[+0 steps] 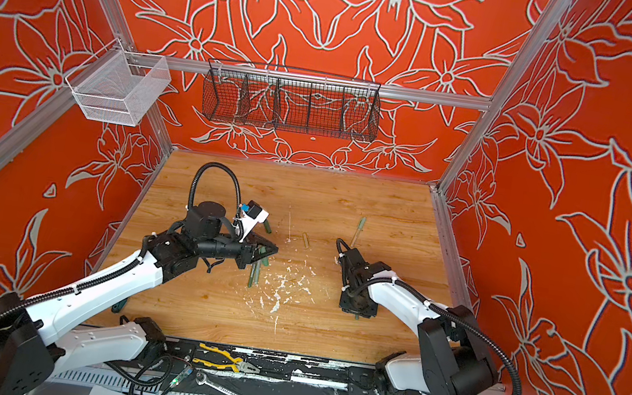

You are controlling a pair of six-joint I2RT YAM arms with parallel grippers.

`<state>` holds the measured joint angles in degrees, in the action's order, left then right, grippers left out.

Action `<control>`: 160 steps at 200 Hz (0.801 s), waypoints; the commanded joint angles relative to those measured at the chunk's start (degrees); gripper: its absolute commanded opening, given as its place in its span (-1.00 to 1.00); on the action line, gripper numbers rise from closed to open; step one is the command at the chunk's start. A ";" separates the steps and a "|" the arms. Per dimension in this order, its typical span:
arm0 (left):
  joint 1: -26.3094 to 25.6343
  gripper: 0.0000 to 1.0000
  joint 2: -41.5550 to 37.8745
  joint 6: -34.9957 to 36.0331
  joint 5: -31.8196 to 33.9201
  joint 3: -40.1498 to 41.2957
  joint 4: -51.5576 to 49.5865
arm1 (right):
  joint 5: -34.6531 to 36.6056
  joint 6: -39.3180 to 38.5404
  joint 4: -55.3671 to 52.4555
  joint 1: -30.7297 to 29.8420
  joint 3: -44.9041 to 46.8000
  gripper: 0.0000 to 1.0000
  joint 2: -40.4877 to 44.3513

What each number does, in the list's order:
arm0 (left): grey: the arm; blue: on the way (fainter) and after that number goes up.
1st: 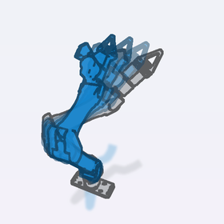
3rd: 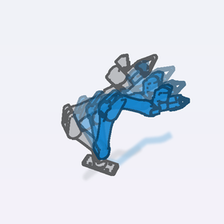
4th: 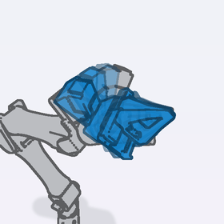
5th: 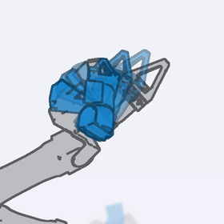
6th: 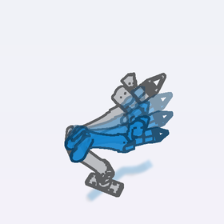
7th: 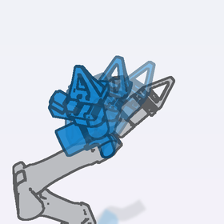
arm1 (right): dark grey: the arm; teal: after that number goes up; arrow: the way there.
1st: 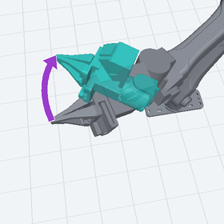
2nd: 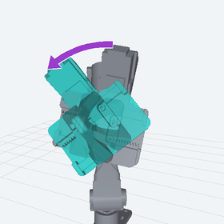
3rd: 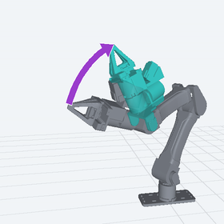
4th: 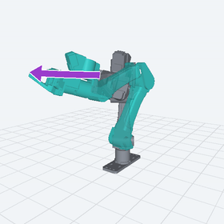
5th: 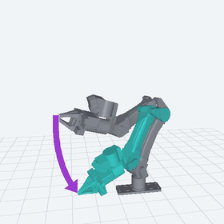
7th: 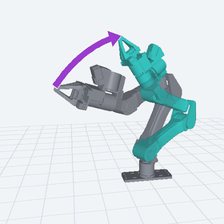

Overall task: Insert pens into pen caps
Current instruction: Pick up a pen from the middle-right of the table.

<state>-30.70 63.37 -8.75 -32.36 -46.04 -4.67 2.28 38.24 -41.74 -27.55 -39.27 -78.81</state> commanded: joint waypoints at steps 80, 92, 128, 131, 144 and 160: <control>0.29 -1.00 -2.19 0.70 1.29 -1.65 -3.49 | -1.70 -10.22 4.79 -0.37 -3.47 -0.96 -5.61; 0.45 -1.00 -2.38 0.21 2.23 -2.31 -4.78 | -6.72 -14.08 8.73 -1.14 -2.74 -0.96 -2.72; 3.30 -1.00 -2.42 -2.44 -0.54 -2.71 -5.01 | -23.59 -21.57 22.67 -3.74 2.52 -0.96 8.21; 3.36 -1.00 -2.49 -2.51 -0.80 -2.61 -4.76 | -24.94 -21.62 23.71 -3.96 2.97 -0.96 8.93; 4.24 -1.00 -2.72 -3.08 -2.09 -2.47 -3.88 | -30.63 -21.88 28.37 -5.18 4.91 -0.96 11.71; 6.72 -1.00 -2.45 -5.33 -4.95 -2.17 -1.93 | -35.42 -22.71 33.62 -7.86 7.04 -0.95 14.69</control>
<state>-26.59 61.87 -11.35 -32.56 -47.68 -8.58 -20.05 19.42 -19.55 -32.27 -35.18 -67.48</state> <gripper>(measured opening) 0.115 0.121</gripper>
